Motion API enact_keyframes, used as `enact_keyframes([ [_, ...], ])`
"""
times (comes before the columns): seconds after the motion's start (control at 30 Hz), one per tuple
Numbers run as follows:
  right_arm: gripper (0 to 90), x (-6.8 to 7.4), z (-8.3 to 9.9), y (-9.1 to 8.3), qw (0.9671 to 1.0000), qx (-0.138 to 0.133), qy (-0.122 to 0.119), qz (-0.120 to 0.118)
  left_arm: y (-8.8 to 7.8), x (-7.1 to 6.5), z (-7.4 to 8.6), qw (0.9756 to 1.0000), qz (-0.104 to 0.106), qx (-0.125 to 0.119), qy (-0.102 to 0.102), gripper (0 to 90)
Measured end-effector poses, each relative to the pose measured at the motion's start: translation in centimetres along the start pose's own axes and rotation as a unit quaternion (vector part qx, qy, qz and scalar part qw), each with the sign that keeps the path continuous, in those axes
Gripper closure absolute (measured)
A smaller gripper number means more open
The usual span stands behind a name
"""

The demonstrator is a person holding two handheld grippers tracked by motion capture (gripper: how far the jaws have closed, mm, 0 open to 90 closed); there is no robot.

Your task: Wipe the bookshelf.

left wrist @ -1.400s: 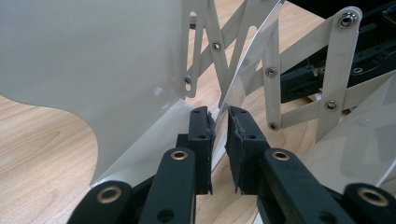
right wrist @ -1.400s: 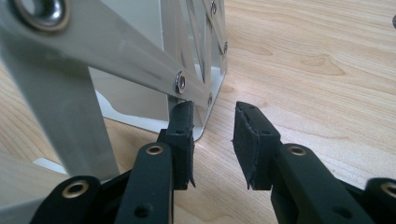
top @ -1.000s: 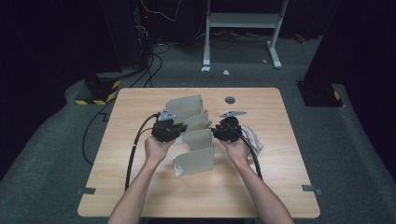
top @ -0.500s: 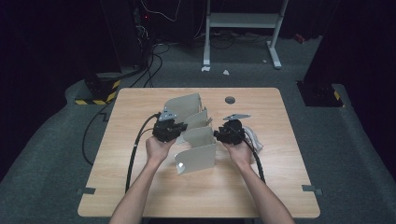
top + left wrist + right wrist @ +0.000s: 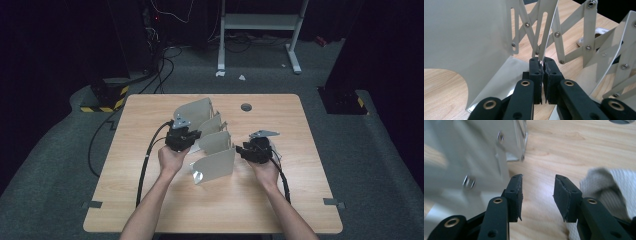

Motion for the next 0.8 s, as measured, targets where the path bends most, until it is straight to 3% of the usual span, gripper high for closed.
enact_keyframes([
  [0.43, 57.1, -0.5, 3.6, -1.4, 0.9999, 0.007, -0.009, 0.005, 0.6, -0.1, -0.5, 0.9998, -0.018, 0.005, -0.012, 88.3],
  [0.8, 55.5, 0.1, 4.5, -1.4, 0.9998, 0.008, -0.015, -0.003, 0.7, -0.3, -0.6, 0.9996, -0.017, 0.005, -0.020, 88.0],
])
Point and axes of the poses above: each handheld gripper's, and its own axes: y roughly forward along the jaws, z roughly out of its underside, x roughly to its left, the point moved 8 cm from there along y, roughly forward along the jaws, and after that the axes turned 11 degrees about y, right-handed, at the moved point
